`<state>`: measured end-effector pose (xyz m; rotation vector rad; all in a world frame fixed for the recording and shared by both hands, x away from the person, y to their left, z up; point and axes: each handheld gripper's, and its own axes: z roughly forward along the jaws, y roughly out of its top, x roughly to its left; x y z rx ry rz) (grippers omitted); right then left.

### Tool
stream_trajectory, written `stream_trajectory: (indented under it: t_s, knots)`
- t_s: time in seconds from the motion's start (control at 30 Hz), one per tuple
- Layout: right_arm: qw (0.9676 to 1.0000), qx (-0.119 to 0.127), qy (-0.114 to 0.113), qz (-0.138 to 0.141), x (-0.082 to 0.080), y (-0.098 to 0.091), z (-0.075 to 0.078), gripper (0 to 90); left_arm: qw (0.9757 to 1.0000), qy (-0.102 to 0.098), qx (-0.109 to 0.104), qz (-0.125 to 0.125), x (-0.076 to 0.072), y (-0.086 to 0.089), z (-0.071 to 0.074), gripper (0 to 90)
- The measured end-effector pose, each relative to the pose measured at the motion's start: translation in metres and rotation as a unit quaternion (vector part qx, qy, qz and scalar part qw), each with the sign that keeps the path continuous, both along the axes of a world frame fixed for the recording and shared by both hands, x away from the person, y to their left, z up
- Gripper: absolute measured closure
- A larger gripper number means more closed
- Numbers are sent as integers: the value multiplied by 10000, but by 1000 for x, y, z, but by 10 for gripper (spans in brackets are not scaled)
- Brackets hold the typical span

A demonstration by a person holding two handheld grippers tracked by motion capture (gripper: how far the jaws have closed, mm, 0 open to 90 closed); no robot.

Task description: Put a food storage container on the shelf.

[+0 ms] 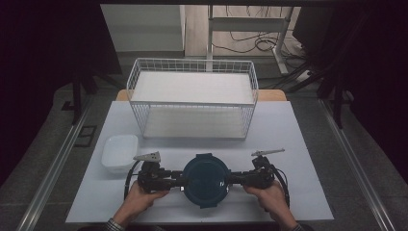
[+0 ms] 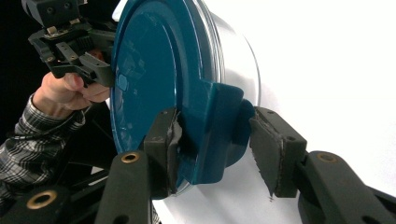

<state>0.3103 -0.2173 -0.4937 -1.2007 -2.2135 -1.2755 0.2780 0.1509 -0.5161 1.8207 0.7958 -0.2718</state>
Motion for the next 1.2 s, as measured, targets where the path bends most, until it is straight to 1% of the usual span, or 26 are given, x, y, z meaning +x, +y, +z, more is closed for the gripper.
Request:
stream_trajectory:
  t_s: [0.03,0.1,0.13,0.17,0.2,0.23,0.3,0.33,0.37,0.4,0.43,0.5,0.57,0.7,0.73,0.77,0.8,0.83,0.9,0.93,1.0,1.1,1.2]
  knots:
    - [10000,-11,4,-16,0,0,1,527,10000,0,-8,-7,0,0,0,535]
    - [10000,-17,31,-72,-2,1,1,534,9999,75,-47,72,0,1,-2,531]
    - [9999,9,60,-115,-4,1,2,543,9997,164,-33,184,-1,3,-4,527]
    - [9998,82,100,-150,-5,0,2,549,9989,306,-57,344,-1,5,-5,525]
    - [9996,101,114,-235,-7,1,3,548,9980,412,-74,478,-4,5,-7,517]
    - [9995,80,85,-308,-9,3,4,548,9976,454,-37,529,-7,5,-7,506]
    - [9995,-40,-40,-316,-13,5,8,549,9961,560,33,681,-12,4,-7,486]
    - [9994,-76,-80,-319,-15,6,9,550,9952,631,0,749,-14,4,-7,466]
    - [9993,-116,-120,-338,-17,7,10,549,9946,698,-114,766,-15,5,-9,482]
    - [9992,-148,-152,-352,-19,8,11,549,9934,774,-260,802,-15,5,-10,517]
    - [9991,-165,-164,-349,-20,8,11,549,9917,893,-349,853,-14,6,-11,531]
    - [9990,-171,-152,-387,-21,7,11,550,9908,957,-354,888,-14,5,-10,541]
    - [9988,-123,-128,-453,-22,7,11,554,9886,1043,-365,1022,-16,4,-10,541]
    - [9982,-107,-43,-589,-23,8,11,556,9882,1043,-303,1079,-19,2,-4,551]
    - [9980,-124,-47,-612,-23,8,11,559,9874,1051,-366,1125,-19,1,-3,557]
    - [9979,-126,-33,-640,-24,7,12,562,9872,1023,-425,1152,-19,2,-2,568]
    - [9978,-150,-83,-645,-25,7,12,562,9873,956,-390,1207,-19,1,0,573]
    - [9975,-160,-169,-661,-25,8,12,561,9869,977,-397,1217,-18,2,1,572]
    - [9973,-128,-155,-701,-24,9,13,561,9873,964,-390,1200,-16,3,2,573]
    - [9973,-130,-177,-695,-23,9,14,561,9872,962,-380,1214,-15,3,3,573]
    - [9972,-135,-235,-692,-22,10,16,561,9877,911,-355,1219,-14,2,6,572]
    - [9967,-124,-390,-701,-20,11,21,560,9888,774,-279,1244,-11,2,15,568]
    - [9960,-93,-556,-693,-16,12,31,560,9895,634,-246,1271,-8,2,26,566]
